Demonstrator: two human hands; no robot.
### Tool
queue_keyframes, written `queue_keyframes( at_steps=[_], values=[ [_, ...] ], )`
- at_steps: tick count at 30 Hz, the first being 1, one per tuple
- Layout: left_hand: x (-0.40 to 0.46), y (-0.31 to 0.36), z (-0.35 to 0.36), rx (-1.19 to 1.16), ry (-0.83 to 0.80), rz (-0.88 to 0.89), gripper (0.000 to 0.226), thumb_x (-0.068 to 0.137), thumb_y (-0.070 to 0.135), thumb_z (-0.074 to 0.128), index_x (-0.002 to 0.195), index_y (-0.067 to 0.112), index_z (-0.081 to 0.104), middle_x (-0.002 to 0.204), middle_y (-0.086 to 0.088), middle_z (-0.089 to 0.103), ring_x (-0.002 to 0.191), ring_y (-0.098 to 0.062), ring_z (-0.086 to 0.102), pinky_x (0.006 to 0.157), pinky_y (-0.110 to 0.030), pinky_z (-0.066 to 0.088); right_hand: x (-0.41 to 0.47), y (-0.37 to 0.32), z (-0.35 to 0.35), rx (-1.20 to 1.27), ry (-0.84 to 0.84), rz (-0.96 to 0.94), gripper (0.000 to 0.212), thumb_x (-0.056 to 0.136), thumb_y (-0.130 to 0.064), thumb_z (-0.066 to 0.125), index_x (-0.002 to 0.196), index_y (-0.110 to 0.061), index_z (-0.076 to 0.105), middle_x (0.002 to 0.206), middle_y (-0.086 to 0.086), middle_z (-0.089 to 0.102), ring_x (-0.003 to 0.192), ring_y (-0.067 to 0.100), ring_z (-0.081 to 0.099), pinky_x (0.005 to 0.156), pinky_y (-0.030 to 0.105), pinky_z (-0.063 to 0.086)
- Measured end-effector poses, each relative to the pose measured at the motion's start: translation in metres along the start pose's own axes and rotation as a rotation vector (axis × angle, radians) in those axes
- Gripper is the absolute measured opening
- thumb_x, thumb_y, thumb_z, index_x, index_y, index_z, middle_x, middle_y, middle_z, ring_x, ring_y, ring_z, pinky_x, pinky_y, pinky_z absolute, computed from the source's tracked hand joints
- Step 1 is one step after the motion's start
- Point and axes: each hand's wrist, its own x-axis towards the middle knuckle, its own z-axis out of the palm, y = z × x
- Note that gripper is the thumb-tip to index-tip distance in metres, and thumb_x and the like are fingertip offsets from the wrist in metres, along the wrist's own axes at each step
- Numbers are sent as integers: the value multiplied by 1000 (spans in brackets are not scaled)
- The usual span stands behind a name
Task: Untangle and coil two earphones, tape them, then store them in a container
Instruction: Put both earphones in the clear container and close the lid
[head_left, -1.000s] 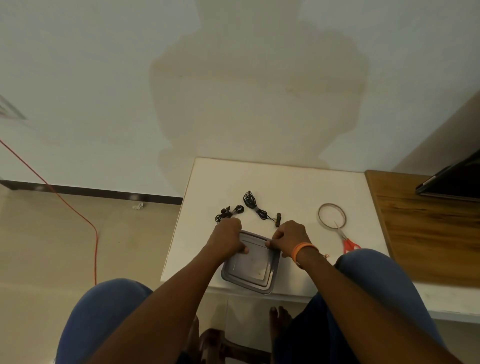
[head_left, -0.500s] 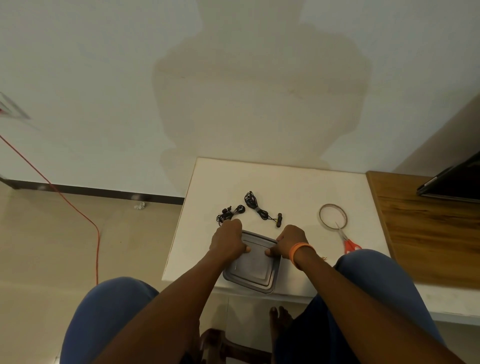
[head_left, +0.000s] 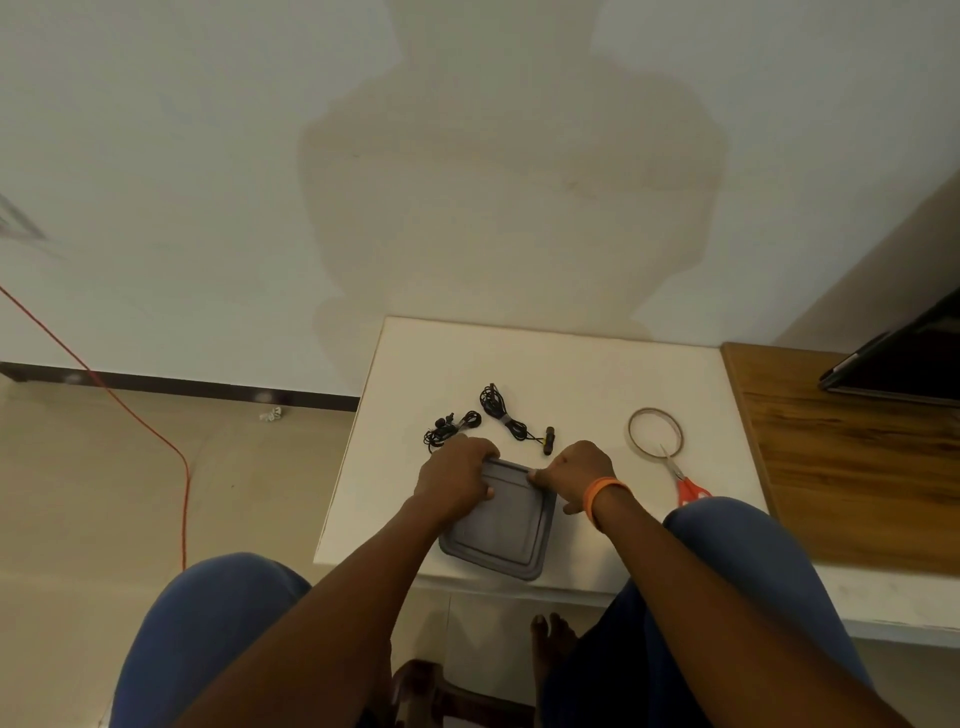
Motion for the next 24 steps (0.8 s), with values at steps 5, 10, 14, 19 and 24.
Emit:
queue_keyframes(
  at_steps=[5,10,14,19,24],
  values=[
    [6,0,-14,-141,-19,23,46,69,7,83,112,14,66,112,-2,62,108,-19,56,82,-23,42,2,8,-8,359,-135,106,39,86,-41,66,102,-6,65,105,14,67,82,27,70,66,44,61],
    [5,1,-26,-282,15,0,33,73,8,80,103,14,67,106,-2,63,97,-16,57,79,-24,50,3,8,-18,289,-124,51,56,83,-54,65,112,-6,64,111,11,62,98,27,60,78,45,55],
    [3,-3,-36,-358,-4,-22,29,75,11,81,102,9,69,106,-7,66,100,-23,61,85,-38,55,-5,4,-36,242,-220,-278,36,74,-44,80,91,-13,75,92,1,67,87,17,62,84,38,55],
    [3,-13,-43,-485,-133,-120,50,75,41,84,109,9,64,106,-7,68,98,-17,62,85,-34,53,-6,15,-65,564,-258,-181,12,80,-11,77,88,-4,72,84,9,73,77,22,70,64,34,58],
    [0,-13,-39,-258,-119,-52,44,79,35,82,111,11,65,103,-2,64,96,-15,59,82,-24,47,2,21,-86,1010,159,-164,10,79,-2,76,79,-6,67,83,11,70,76,23,67,57,30,58]
  ],
)
